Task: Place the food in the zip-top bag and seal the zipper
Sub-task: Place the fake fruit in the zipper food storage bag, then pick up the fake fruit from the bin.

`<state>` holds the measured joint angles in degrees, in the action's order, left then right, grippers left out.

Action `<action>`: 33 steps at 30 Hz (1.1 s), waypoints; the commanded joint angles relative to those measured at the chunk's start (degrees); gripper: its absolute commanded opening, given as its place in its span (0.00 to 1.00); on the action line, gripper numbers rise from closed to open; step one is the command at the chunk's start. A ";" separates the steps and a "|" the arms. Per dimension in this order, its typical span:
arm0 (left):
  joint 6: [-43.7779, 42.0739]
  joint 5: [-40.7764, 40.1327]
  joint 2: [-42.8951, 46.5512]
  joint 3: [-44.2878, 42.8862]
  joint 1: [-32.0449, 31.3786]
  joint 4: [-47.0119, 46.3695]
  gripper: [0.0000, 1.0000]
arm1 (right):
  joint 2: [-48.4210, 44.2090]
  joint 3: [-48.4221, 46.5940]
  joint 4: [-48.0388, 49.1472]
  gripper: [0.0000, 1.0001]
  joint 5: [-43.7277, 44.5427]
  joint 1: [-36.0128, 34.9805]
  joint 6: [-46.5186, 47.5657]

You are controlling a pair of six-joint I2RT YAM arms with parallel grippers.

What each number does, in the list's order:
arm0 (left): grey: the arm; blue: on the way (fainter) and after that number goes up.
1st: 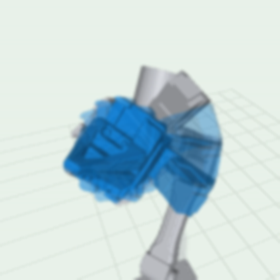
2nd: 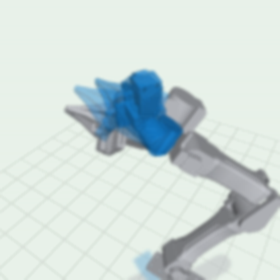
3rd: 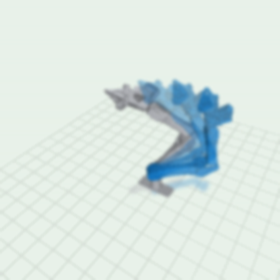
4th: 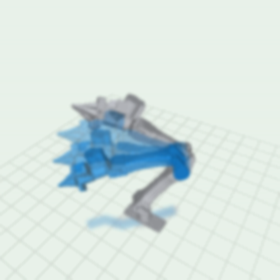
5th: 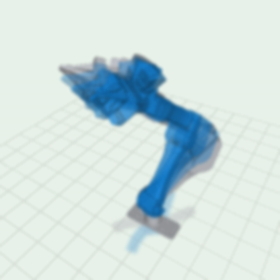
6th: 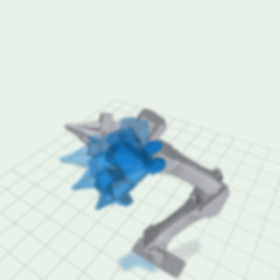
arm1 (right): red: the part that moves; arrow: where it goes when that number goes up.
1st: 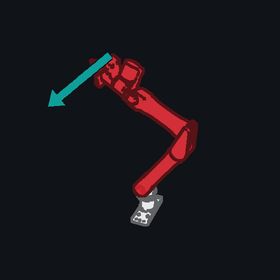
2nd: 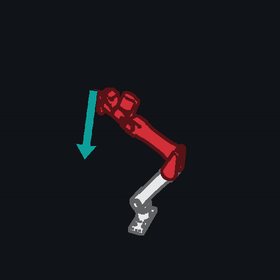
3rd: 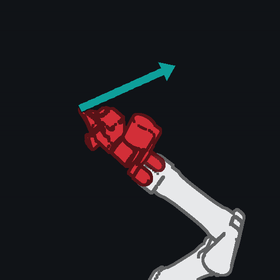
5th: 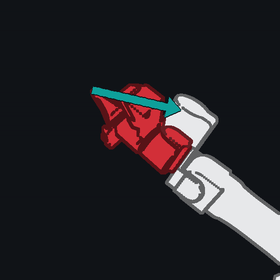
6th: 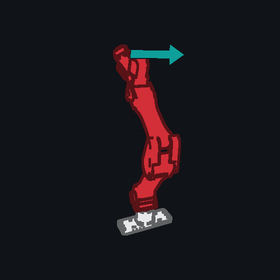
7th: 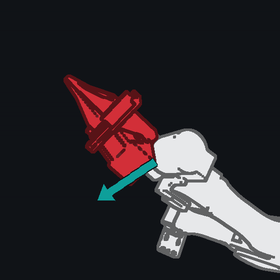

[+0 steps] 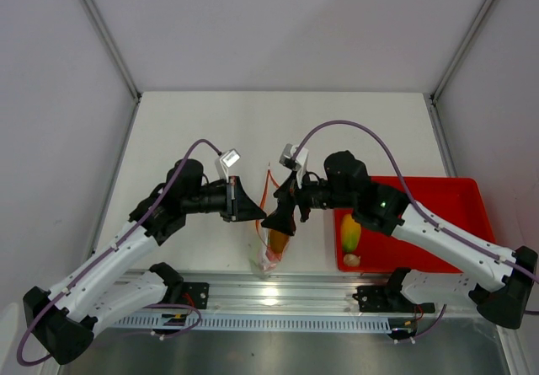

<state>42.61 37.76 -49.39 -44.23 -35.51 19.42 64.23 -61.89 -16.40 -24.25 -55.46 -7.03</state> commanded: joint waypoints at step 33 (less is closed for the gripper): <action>0.81 1.00 1.13 0.81 -0.18 -2.02 0.01 | -7.54 -3.50 -39.74 1.00 49.23 25.39 -56.59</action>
<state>42.63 37.80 -49.08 -43.81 -35.51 19.33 54.35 -65.06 -44.58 29.71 -35.46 -52.53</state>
